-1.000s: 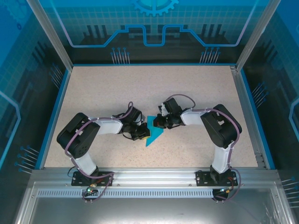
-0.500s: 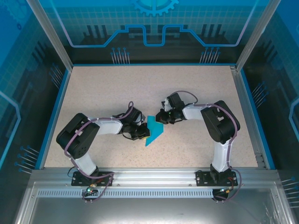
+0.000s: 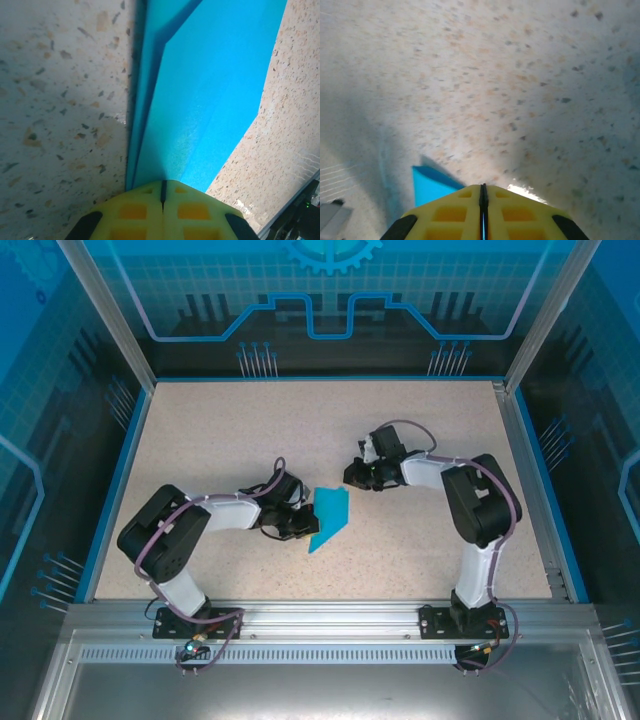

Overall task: Fold a paper plane with a square sheet of paper (pick it up from the middle)
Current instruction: Fourth fold the wing at the center of the table.

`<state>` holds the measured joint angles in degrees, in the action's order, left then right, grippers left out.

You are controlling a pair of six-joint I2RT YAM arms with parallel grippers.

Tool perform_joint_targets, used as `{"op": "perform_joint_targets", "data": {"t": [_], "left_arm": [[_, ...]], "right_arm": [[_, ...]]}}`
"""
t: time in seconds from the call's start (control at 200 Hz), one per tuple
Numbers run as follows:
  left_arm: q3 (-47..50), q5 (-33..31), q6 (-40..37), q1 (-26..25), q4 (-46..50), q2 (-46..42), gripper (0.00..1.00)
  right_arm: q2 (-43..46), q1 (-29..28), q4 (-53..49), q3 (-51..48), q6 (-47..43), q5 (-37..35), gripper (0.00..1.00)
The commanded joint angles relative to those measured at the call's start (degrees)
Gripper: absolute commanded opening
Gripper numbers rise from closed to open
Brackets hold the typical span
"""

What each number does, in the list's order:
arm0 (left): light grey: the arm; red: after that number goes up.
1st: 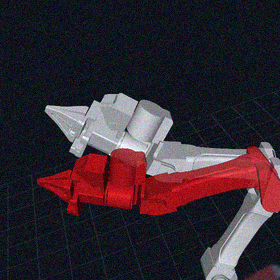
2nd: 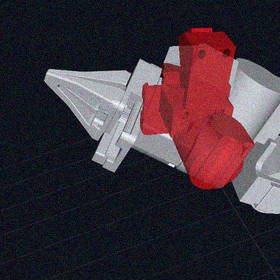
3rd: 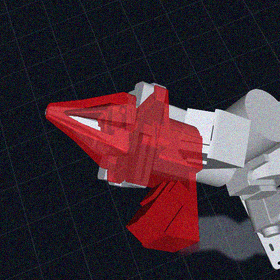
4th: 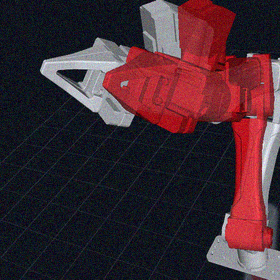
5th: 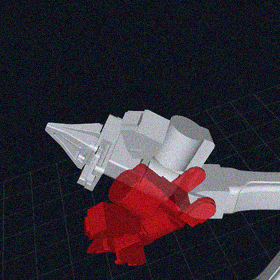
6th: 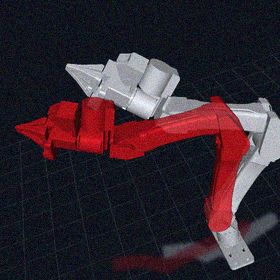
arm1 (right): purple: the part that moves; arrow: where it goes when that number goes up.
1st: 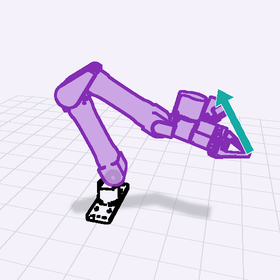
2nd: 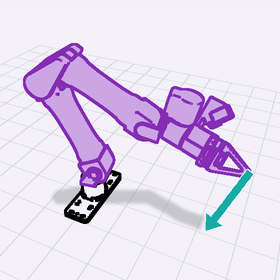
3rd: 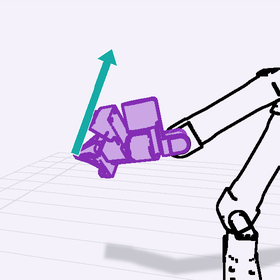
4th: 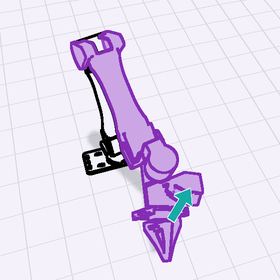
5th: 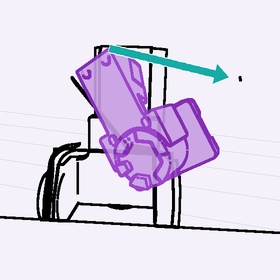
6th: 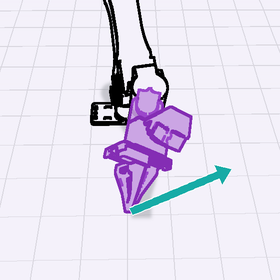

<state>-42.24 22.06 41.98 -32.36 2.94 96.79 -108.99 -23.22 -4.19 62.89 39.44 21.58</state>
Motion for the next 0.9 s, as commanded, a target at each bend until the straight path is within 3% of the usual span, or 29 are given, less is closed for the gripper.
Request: {"op": "perform_joint_targets", "data": {"t": [0.0,0.445,0.895], "left_arm": [[2.93,-9.91,-3.08,0.49,14.86,2.51,0.00],[0.77,-9.43,-4.51,0.55,15.34,2.85,0.00],[-0.78,-8.21,-5.41,0.60,17.26,0.12,0.01]], "right_arm": [[6.03,-1.20,-2.32,-0.37,-2.42,-0.67,0.11],[1.50,-10.07,8.96,-6.78,4.29,5.64,0.06],[-1.80,-10.44,6.40,-10.67,3.58,-1.05,0.05]]}}
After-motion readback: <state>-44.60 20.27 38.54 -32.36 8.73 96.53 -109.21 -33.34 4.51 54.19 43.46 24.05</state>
